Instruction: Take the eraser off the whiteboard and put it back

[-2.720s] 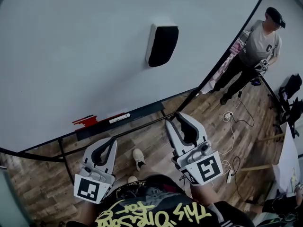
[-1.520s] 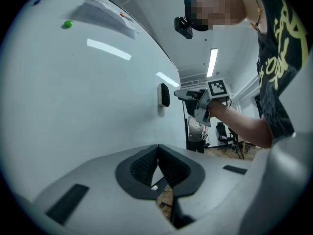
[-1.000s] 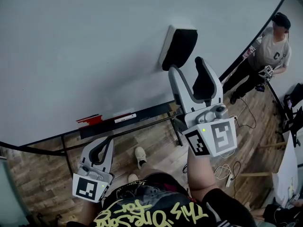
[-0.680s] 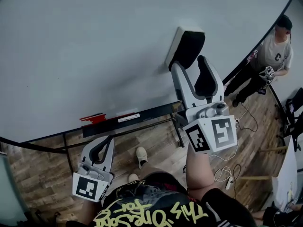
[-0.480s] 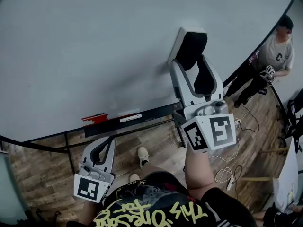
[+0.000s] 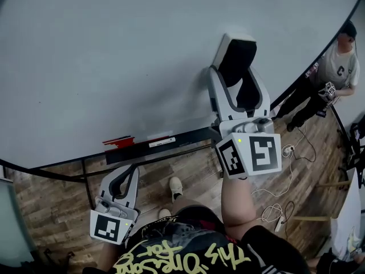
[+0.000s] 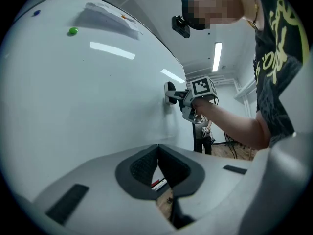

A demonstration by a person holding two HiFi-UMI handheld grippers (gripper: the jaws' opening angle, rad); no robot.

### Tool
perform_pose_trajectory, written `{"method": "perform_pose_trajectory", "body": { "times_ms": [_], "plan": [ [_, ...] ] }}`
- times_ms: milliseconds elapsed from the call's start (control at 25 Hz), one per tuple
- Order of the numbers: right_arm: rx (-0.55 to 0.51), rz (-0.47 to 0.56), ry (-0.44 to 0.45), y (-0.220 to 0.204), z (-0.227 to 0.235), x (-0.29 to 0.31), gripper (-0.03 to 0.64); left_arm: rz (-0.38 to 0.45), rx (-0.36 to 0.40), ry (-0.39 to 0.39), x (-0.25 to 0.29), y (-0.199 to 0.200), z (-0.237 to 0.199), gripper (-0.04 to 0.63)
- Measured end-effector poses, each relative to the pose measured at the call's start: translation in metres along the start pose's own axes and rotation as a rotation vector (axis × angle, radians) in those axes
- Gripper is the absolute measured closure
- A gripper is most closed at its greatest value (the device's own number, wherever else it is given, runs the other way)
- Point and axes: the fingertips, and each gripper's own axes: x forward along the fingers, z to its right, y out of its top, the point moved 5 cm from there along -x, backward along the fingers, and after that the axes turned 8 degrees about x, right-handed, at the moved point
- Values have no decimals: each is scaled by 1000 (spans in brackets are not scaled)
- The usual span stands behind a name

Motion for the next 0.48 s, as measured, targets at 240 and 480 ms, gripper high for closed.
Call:
{"method": "perform_pose_trajectory", "body": {
  "times_ms": [240,480],
  "plan": [
    [-3,10,-20,1,-3,1,354,-4,-3,2,-3,2,1,588],
    [2,8,-34,-2,-2,5,354,-4,1,10,-4,1,0,588]
  ]
}}
